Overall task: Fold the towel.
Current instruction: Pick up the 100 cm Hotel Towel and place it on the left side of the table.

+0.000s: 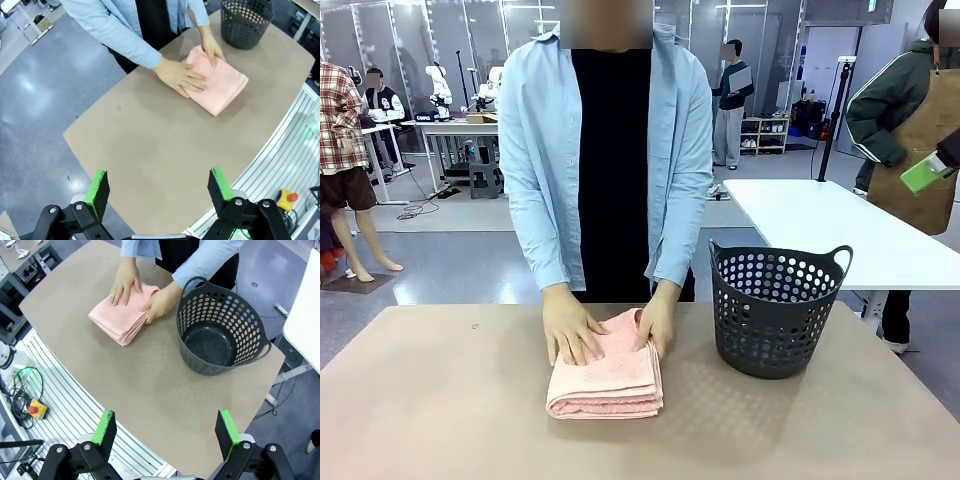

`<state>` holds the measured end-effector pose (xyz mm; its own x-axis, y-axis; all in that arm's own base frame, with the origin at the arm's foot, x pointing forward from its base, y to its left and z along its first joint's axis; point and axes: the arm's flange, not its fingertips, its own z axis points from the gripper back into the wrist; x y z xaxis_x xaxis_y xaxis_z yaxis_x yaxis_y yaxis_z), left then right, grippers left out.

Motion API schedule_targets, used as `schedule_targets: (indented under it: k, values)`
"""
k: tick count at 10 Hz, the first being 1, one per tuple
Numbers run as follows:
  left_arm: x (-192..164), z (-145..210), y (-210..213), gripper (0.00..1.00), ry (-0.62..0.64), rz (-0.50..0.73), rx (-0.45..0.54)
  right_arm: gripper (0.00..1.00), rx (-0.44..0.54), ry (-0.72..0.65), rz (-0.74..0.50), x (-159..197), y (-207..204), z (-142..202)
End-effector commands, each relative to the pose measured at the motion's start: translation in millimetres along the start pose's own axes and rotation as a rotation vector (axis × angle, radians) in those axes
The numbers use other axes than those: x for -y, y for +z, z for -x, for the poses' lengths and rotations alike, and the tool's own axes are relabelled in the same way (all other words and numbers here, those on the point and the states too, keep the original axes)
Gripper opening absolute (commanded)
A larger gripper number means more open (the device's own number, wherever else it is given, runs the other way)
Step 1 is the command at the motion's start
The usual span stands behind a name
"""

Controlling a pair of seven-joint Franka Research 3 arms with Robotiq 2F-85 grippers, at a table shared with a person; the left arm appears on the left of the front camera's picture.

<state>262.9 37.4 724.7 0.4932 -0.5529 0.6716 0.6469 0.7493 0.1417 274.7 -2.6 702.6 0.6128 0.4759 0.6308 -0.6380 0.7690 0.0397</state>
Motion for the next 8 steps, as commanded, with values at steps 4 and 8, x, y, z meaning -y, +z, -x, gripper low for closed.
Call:
schedule_targets:
  k: [4, 8]
  values:
    - [2.3, -0.2, 2.7, 1.0, 0.017, -0.013, -0.01, 1.0, -0.002, -0.015, 0.009, -0.2, -0.3, -1.4]
    - [2.3, -0.2, 2.7, 1.0, 0.017, -0.013, -0.01, 1.0, -0.002, -0.015, 0.009, -0.2, -0.3, -1.4]
